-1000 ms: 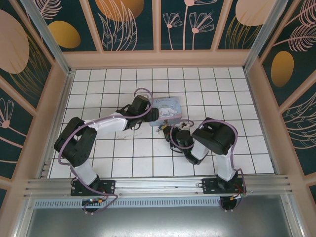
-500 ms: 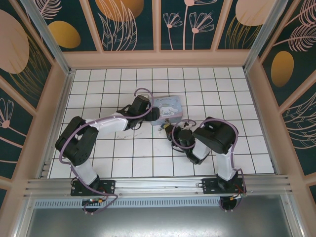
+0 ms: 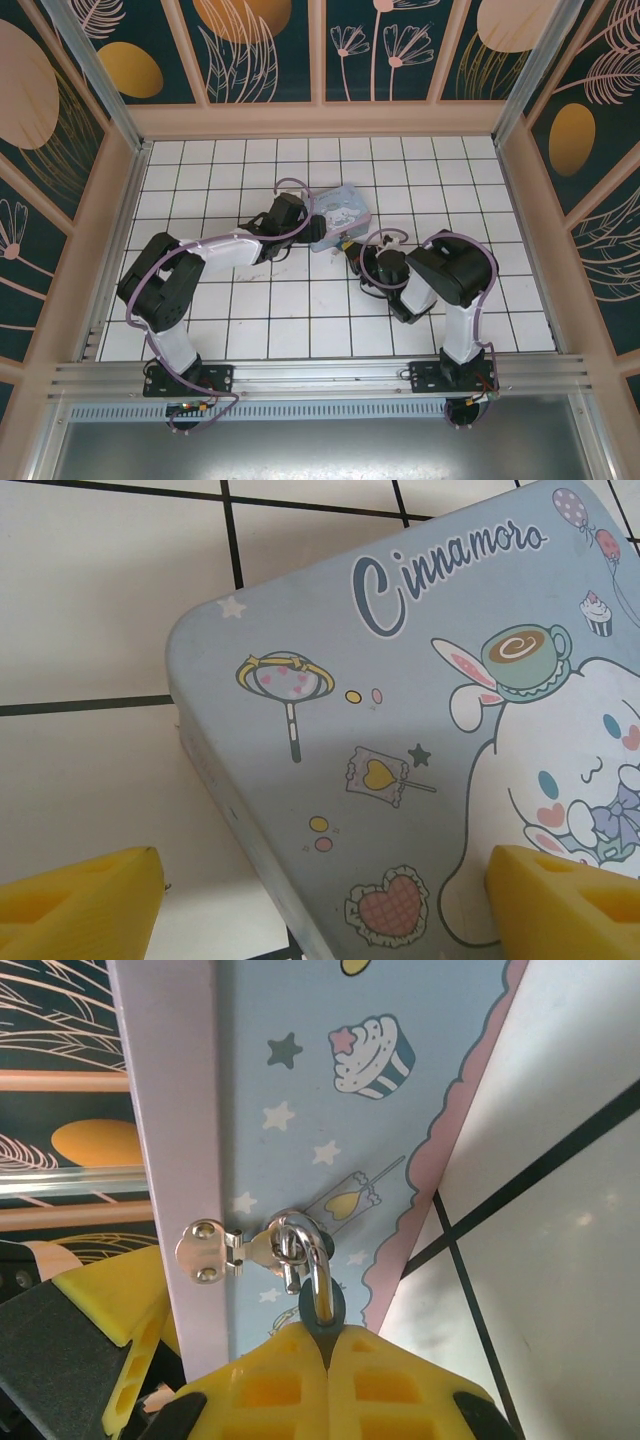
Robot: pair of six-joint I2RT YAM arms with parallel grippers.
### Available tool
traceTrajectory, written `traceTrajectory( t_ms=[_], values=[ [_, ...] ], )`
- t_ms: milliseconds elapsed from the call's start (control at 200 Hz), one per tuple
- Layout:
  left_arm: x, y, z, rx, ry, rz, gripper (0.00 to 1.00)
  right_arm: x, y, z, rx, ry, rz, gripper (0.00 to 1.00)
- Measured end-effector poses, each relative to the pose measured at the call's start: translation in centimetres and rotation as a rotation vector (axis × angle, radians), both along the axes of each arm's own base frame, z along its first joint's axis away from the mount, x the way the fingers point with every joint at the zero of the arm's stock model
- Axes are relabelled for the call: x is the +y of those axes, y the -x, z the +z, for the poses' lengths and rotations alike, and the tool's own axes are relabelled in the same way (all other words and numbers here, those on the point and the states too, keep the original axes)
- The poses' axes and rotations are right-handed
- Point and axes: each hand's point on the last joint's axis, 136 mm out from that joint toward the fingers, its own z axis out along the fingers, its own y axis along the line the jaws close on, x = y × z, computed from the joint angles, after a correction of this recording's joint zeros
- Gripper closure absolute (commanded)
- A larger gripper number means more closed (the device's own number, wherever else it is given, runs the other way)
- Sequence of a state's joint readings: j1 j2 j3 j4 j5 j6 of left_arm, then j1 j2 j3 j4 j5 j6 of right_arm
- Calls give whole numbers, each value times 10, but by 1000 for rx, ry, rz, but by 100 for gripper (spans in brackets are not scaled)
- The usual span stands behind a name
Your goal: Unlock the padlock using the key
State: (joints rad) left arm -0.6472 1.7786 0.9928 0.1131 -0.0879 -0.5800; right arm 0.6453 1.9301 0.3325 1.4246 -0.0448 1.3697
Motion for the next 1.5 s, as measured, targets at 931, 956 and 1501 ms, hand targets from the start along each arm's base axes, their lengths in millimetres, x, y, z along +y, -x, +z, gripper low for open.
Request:
traceTrajectory(
  t_ms=[931,956,1501],
  values=[
    [-5,-3,-2,-13,19,-8,18,-5,-7,-4,-12,-5,-37,100],
    [-5,-3,-2,-13,20,-8,18,-5,-7,-4,-14,-7,-44,100],
    [-17,-10,-3,-29,52,-28,19,-29,-32,1,-22,-34,-121,100]
  ],
)
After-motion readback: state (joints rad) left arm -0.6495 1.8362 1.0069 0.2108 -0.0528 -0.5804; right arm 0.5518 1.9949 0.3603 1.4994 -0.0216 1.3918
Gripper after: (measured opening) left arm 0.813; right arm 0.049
